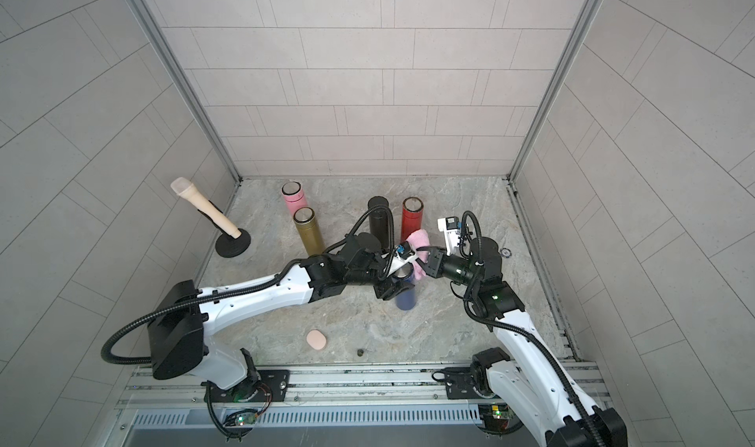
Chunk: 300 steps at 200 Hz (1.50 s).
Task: Wipe the surface of the thermos
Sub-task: Wipe the dirt from the surface of the thermos.
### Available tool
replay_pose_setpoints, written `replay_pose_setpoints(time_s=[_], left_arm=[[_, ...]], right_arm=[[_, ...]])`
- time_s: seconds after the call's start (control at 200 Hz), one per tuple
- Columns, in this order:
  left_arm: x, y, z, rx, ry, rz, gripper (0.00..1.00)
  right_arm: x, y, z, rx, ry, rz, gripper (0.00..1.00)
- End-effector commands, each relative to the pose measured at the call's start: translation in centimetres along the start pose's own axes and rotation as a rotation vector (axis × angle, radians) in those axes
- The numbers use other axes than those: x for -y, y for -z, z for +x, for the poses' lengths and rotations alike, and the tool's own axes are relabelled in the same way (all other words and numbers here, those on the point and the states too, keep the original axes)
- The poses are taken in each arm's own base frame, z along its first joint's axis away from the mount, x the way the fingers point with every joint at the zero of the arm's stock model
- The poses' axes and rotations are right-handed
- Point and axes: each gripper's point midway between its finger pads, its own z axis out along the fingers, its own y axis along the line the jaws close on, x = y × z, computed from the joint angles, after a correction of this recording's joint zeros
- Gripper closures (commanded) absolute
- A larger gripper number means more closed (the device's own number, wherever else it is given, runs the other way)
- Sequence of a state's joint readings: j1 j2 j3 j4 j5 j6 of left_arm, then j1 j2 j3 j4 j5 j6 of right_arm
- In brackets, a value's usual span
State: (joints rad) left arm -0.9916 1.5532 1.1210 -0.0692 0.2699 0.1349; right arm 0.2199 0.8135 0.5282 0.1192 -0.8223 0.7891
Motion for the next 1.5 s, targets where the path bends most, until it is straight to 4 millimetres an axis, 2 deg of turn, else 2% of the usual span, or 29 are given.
replay_pose_setpoints(time_s=[0.0,0.095,0.17,0.265,0.42,0.525,0.605,0.721,0.851,0.916,1.041,1.281,1.376,1.496], left_arm=[[-2.8,1.1,-3.4,0.134,0.005,-0.146,1.00],[-3.0,1.9,-3.8,0.162,0.016,-0.166,1.00],[-3.2,2.1,-4.0,0.167,0.029,-0.177,1.00],[-3.5,1.8,-3.7,0.160,0.048,-0.188,1.00],[-4.5,0.9,-3.2,0.150,0.128,-0.229,1.00],[-5.1,0.6,-3.1,0.160,0.174,-0.259,1.00],[-6.4,1.0,-3.3,0.175,0.217,-0.336,1.00],[-10.1,3.7,-3.9,0.207,0.452,-0.566,1.00],[-11.0,5.8,-3.9,0.255,0.754,-0.634,1.00],[-11.0,6.0,-3.3,0.266,0.888,-0.640,1.00],[-9.8,5.0,-2.6,0.233,1.007,-0.593,1.00],[-6.9,3.6,-2.7,0.205,1.112,-0.464,1.00],[-6.1,3.6,-3.1,0.211,1.120,-0.441,1.00],[-5.6,3.3,-3.2,0.203,1.111,-0.431,1.00]], right_arm=[[3.0,-0.3,4.7,-0.097,-0.071,0.050,1.00],[5.9,-0.3,7.3,-0.117,-0.105,0.112,1.00],[6.5,-0.3,7.9,-0.108,-0.127,0.114,1.00],[5.1,-0.1,6.8,-0.077,-0.107,0.090,1.00],[0.6,0.6,2.8,0.001,-0.023,0.030,1.00],[-0.2,0.6,1.4,0.027,-0.007,0.029,1.00],[1.0,0.2,2.1,0.006,-0.025,0.067,1.00],[3.4,0.2,4.7,-0.015,-0.008,0.170,1.00],[3.5,-0.2,6.6,0.017,0.057,0.208,1.00],[3.4,-0.5,7.4,0.030,0.110,0.242,1.00],[4.3,-0.7,8.1,0.055,0.207,0.333,1.00],[7.1,-0.9,7.1,0.206,0.265,0.460,1.00],[5.8,-1.5,6.4,0.238,0.274,0.417,1.00],[1.9,-2.2,5.3,0.261,0.316,0.318,1.00]])
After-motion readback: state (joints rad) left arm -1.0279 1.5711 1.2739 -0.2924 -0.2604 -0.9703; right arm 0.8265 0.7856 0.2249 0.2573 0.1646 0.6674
